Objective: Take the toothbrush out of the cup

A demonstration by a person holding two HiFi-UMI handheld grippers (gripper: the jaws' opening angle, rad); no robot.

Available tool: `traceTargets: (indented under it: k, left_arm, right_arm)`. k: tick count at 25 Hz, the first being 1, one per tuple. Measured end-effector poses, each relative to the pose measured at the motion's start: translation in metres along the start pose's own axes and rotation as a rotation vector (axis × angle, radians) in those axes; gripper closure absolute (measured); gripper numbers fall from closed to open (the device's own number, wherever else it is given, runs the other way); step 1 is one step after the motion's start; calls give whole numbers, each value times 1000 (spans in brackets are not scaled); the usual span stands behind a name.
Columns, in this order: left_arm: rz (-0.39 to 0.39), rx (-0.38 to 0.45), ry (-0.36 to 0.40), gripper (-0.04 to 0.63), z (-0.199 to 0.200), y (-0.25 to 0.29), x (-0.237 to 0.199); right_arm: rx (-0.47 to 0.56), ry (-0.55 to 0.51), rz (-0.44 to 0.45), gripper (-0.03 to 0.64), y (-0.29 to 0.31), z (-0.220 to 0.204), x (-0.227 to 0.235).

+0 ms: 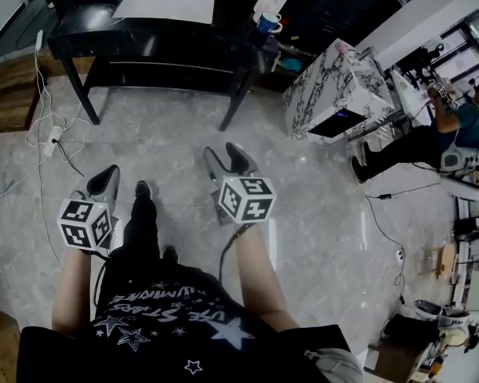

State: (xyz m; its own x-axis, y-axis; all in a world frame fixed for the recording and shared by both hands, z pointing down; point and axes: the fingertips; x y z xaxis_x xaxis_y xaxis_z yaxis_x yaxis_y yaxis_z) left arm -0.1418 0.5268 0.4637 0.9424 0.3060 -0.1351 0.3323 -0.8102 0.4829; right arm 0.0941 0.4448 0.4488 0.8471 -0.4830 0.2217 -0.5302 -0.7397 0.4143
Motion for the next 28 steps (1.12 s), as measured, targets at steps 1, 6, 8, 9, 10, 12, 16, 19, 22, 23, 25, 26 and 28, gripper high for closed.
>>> traceTargets:
  k: [1, 6, 8, 9, 10, 12, 16, 19, 22, 23, 25, 26, 28]
  left_arm:
    - [-4, 0, -1, 586, 4, 8, -5]
    - [-44, 0, 20, 586, 36, 70, -35]
    - [-59, 5, 21, 586, 54, 98, -48]
    - [-67, 7, 19, 586, 63, 113, -55]
    - [-77, 8, 18, 586, 73, 127, -61]
    - [-98, 8, 24, 586, 93, 154, -73]
    - [-135, 17, 48, 586, 134, 199, -97]
    - [-149, 25, 50, 586, 160, 227, -118]
    - [-158, 28, 49, 586, 177, 252, -137]
    - [-161, 27, 53, 586, 181, 259, -142]
    - [-170, 26, 63, 586, 188, 273, -148]
    - [-175, 26, 69, 586, 192, 280, -150]
    - [-184, 23, 75, 586, 200, 294, -153]
  right_arm:
    - [-3, 1, -5, 376, 6, 2, 4]
    - [1, 14, -51, 376, 52, 27, 35]
    - [0, 23, -69, 376, 75, 42, 49]
    - [-2, 25, -78, 376, 87, 50, 55]
    - [-2, 27, -87, 376, 99, 58, 61]
    - [3, 30, -105, 376, 122, 77, 73]
    - [12, 37, -138, 376, 167, 114, 94]
    - [17, 37, -156, 376, 199, 139, 104]
    - [19, 40, -176, 376, 227, 156, 115]
    - [19, 43, -185, 376, 234, 160, 118]
    - [16, 49, -204, 376, 244, 165, 127]
    - [15, 52, -214, 376, 248, 167, 132]
    - [14, 59, -233, 376, 254, 175, 142]
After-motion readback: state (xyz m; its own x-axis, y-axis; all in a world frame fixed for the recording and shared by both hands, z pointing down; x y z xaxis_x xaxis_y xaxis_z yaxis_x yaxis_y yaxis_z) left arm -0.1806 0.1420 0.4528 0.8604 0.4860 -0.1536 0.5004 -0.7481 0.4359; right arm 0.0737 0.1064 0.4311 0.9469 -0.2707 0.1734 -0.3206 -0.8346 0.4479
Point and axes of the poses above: the fingertips, and each gripper's own axes: y forward along the fingers, x to its right, z out of its top, and after that the axes turned 4 degrees about -x, right-handed
